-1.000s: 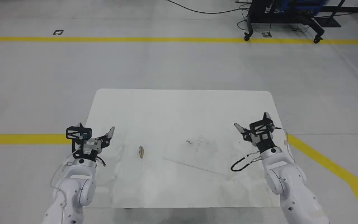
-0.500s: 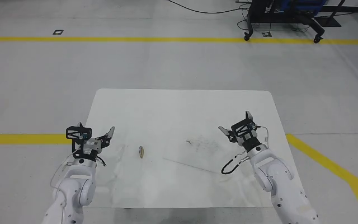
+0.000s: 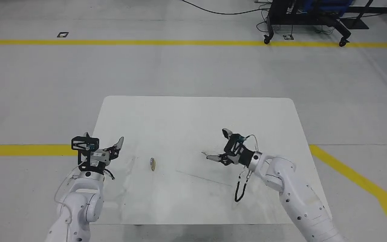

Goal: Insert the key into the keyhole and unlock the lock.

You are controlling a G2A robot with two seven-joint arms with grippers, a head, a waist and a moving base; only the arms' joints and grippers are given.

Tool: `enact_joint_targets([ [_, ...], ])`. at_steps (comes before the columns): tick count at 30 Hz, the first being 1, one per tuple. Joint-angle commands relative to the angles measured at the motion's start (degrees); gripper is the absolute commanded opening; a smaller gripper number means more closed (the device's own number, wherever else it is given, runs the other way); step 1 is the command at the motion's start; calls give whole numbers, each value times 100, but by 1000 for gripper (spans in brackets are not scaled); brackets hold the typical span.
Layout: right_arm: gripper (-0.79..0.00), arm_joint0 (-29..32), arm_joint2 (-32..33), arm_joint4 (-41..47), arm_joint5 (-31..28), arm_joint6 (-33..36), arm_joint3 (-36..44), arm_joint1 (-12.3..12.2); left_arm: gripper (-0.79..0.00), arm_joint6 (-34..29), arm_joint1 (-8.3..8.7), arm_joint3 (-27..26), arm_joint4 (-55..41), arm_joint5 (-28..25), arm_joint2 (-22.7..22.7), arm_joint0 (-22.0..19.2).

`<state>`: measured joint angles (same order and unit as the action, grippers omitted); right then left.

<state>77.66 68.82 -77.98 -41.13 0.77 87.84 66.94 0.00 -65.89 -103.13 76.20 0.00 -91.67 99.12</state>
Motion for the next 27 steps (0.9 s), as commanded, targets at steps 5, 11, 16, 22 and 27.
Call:
enact_joint_targets([
  [5, 0, -569, -437, 68, -977, 426, -601, 29, 0, 0, 0, 0, 0, 0, 0, 0],
  [11, -508, -988, -780, 443, -859, 1060, -1128, 122, 0, 0, 0, 0, 0, 0, 0, 0],
  [16, -600, -1236, -1070, 491, -680, 1480, -1348, 193, 0, 0, 0, 0, 0, 0, 0, 0],
  [22, -785, -1356, -1255, 298, -298, 1646, -1413, 236, 0, 0, 0, 0, 0, 0, 0, 0],
  [27, -785, -1340, -1235, 203, -184, 1472, -1316, 221, 0, 0, 0, 0, 0, 0, 0, 0],
])
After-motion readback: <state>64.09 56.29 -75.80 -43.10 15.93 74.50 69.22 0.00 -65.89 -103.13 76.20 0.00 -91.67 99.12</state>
